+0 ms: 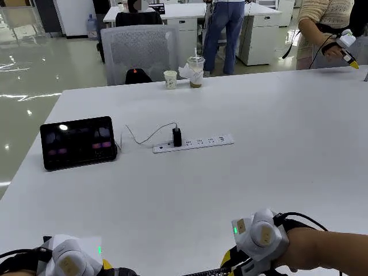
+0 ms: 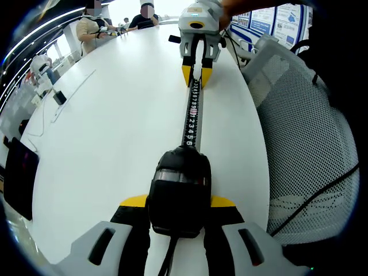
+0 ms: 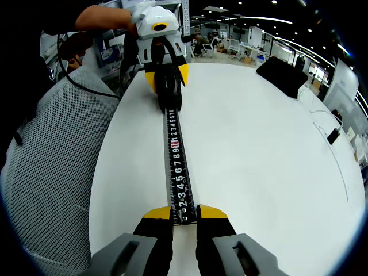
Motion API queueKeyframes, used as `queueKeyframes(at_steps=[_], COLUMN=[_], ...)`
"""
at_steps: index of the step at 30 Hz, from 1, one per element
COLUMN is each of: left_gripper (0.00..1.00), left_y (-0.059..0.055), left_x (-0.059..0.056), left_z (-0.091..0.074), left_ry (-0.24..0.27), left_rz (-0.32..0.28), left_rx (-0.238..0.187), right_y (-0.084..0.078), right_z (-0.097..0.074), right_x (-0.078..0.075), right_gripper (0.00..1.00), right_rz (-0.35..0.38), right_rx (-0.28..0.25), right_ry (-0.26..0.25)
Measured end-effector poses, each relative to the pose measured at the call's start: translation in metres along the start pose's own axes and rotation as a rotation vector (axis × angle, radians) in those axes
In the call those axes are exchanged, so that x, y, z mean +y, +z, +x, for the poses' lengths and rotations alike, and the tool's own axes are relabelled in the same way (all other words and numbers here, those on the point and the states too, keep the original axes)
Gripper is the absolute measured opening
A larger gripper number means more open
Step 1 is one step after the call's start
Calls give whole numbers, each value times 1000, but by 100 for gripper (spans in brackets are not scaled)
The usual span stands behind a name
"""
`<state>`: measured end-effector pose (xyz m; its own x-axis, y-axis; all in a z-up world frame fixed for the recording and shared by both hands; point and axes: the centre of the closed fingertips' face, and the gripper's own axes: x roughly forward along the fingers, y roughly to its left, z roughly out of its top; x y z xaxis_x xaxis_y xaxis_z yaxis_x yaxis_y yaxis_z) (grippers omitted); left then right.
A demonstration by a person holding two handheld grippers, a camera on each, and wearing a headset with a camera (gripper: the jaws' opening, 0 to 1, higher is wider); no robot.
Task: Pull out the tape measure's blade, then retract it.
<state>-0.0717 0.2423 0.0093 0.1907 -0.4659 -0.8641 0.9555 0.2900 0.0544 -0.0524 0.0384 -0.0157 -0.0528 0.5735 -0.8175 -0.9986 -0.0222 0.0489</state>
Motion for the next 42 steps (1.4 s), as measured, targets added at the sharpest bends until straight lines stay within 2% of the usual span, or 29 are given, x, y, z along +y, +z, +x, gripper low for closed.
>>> queueKeyframes(at_steps=[42], left_gripper=[30], left_y=[1], left_x=[-1], left_z=[0], left_ry=[7], left_rz=[-2], left_rx=[3], right_y=[-15], right_z=[-11], right_x=[-1], right_gripper=[11], right_rz=[-2], right_rx=[12], right_ry=[-7])
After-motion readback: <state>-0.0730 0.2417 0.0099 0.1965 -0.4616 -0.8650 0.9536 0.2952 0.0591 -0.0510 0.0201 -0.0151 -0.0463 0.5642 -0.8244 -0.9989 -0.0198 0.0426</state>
